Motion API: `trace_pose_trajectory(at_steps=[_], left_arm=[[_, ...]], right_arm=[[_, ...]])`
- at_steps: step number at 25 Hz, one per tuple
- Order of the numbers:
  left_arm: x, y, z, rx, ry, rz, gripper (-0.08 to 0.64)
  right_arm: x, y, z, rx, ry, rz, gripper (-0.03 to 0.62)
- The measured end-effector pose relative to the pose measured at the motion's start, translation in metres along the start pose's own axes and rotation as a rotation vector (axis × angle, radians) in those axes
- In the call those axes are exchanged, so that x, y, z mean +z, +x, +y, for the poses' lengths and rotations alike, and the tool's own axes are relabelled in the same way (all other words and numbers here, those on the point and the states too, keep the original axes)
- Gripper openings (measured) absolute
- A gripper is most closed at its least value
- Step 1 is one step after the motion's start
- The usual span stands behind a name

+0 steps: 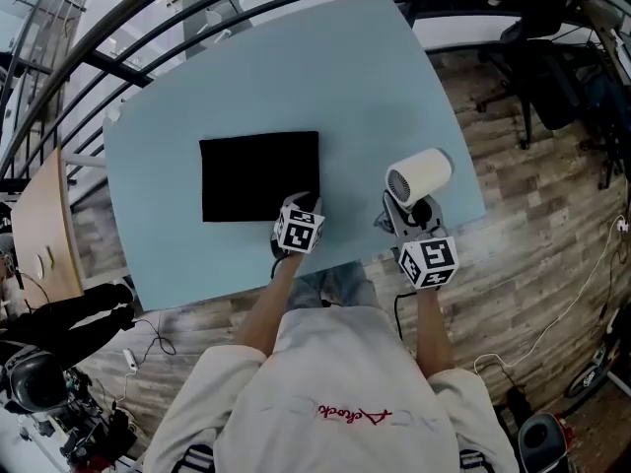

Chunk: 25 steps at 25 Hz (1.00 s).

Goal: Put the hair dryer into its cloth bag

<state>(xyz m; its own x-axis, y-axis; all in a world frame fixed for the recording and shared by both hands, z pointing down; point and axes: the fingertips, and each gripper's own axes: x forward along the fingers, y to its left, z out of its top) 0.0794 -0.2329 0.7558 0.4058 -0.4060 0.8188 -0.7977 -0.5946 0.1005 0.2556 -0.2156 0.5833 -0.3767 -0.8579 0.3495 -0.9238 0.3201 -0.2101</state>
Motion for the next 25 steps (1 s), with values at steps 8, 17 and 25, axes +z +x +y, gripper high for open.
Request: trace_pose_trajectory(at_steps=[8, 17, 25], left_arm=[[0.005, -0.014, 0.003, -0.012, -0.046, -0.048, 0.026], [0.004, -0.03, 0.0, -0.044, -0.098, -0.092, 0.026], [0.005, -0.033, -0.006, -0.069, -0.106, -0.097, 0.026]], right_arm=[[0.003, 0.003, 0.004, 0.012, -0.005, -0.001, 0.181], [0.009, 0.011, 0.013, 0.038, -0.008, -0.011, 0.181], [0.012, 0.016, 0.015, 0.051, -0.007, -0.011, 0.181]])
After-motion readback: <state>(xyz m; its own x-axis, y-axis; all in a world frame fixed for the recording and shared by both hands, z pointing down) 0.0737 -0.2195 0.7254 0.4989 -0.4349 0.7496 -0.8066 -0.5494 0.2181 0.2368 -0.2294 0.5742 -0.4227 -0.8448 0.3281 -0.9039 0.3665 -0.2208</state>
